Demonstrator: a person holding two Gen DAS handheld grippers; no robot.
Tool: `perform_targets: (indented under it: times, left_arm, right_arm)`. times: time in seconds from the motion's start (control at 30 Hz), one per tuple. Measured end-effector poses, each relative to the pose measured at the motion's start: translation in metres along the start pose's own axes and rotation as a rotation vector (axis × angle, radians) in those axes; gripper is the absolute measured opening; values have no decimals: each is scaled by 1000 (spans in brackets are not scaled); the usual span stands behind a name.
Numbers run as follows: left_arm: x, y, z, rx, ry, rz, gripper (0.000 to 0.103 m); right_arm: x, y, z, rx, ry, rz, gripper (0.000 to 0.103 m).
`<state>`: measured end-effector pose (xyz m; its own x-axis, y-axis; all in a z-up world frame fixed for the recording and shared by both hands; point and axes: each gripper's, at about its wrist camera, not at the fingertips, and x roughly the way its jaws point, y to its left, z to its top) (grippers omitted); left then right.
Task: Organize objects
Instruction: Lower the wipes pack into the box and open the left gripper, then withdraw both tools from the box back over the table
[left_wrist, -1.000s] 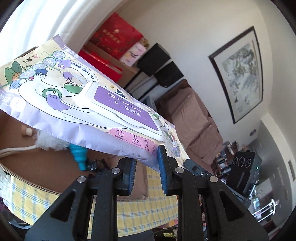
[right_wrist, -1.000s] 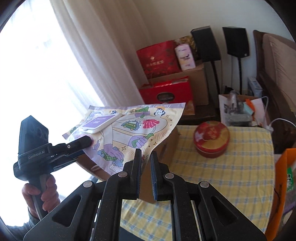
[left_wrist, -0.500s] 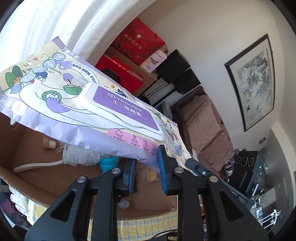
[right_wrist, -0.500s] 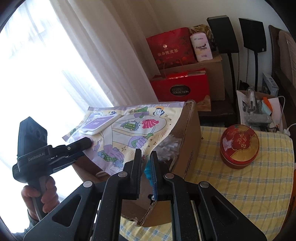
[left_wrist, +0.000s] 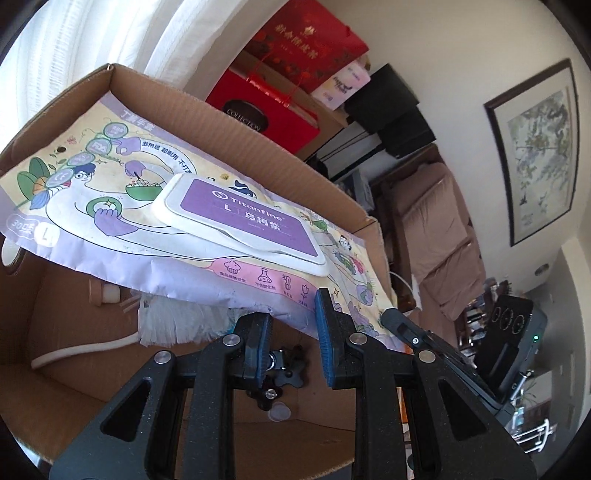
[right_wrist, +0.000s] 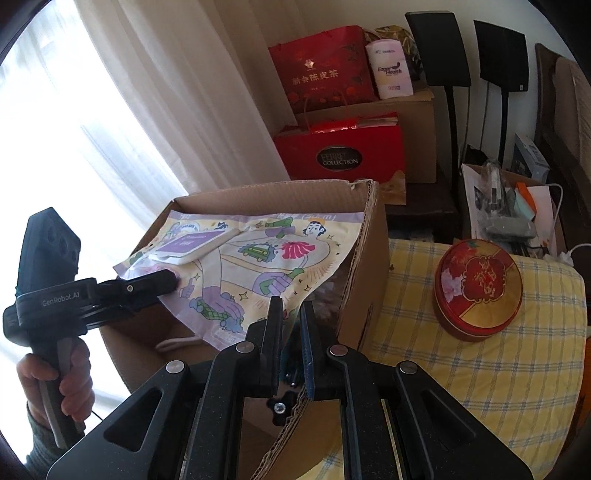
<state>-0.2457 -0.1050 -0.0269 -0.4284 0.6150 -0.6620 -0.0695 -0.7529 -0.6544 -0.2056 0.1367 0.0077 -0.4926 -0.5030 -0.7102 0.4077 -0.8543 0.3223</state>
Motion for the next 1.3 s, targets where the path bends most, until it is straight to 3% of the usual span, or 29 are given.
perform_targets:
  times: [0.23,0.33,0.5,0.73,0.93,1.0,1.3]
  left_arm:
    - [13,11,11,-25,29,65,27]
    - [9,10,10,-17,33,82,46]
    - [0,-4,-1,47,22,115,52]
    - [-19,-32,-20,141,-42,127,75]
    - [-29,-61,-38,228,-60,136,84]
    - [-31,-72,-46,255,-62,130,91]
    - [-24,-117,-72,372,-59,137,96]
  right_arm:
    - [4,5,5,-32,-20,-81,14]
    - [-1,6,5,-43,-36,-94,14]
    - [-11,6,3,-52,-50,-100,14]
    - [-32,9,-5,-65,-69,-93,25]
    - [-54,5,-15,-70,-87,-117,53]
    - [-61,2,-18,-69,-94,-132,63]
    - [-92,-18,-35,-63,-115,-190,80]
